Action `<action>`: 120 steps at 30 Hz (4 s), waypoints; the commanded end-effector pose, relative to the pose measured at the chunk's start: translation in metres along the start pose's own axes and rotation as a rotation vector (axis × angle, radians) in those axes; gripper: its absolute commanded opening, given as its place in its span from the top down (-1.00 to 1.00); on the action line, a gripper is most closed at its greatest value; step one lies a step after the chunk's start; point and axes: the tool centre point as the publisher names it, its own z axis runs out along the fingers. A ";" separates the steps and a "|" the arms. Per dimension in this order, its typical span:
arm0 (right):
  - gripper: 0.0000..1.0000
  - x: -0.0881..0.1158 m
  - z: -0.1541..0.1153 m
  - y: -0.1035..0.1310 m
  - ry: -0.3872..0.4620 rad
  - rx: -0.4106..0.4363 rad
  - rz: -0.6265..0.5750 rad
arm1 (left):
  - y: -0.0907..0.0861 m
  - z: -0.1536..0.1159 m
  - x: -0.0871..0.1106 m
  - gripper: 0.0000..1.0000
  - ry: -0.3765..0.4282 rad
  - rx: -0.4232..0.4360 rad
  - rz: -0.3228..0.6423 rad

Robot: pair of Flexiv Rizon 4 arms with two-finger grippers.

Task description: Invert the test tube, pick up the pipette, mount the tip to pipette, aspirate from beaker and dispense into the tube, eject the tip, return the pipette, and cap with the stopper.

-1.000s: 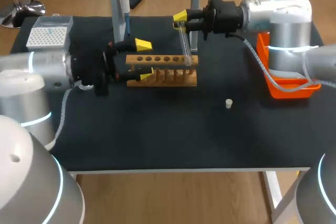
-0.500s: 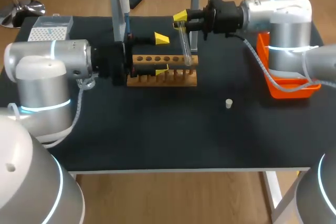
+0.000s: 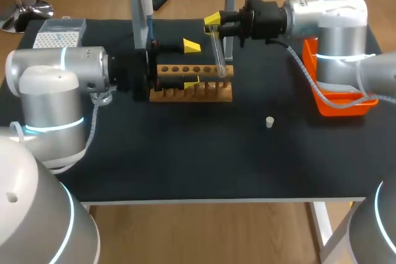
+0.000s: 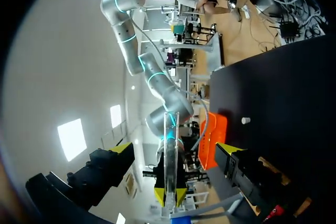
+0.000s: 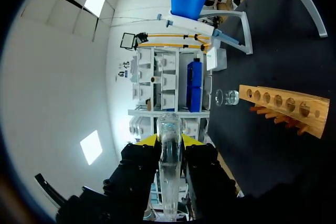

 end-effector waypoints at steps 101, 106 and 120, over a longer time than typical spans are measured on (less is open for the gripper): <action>-1.00 0.013 -0.121 -0.053 -0.326 -0.040 -0.627 | 0.001 0.066 -0.008 1.00 0.009 0.104 0.032; -1.00 0.013 -0.121 -0.053 -0.326 -0.040 -0.627 | 0.001 0.066 -0.008 1.00 0.009 0.104 0.032; -1.00 0.010 -0.124 -0.054 -0.341 -0.049 -0.649 | 0.001 0.066 -0.008 1.00 0.009 0.104 0.032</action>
